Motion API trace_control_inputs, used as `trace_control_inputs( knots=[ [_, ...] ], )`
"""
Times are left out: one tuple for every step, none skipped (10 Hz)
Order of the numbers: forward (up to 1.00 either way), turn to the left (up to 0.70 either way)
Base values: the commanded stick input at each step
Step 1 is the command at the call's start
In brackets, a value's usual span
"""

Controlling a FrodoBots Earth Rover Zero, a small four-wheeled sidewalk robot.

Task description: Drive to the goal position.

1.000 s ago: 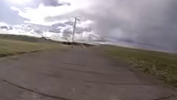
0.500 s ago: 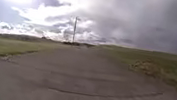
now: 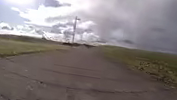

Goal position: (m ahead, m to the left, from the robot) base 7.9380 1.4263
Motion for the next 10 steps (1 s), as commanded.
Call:
trace_control_inputs(
  knots=[
    [1.00,0.00],
    [1.00,0.00],
    [1.00,0.00],
    [1.00,0.00],
    [1.00,0.00],
    [1.00,0.00],
    [1.00,0.00],
    [1.00,0.00],
    [1.00,0.00],
    [1.00,0.00]
  ],
)
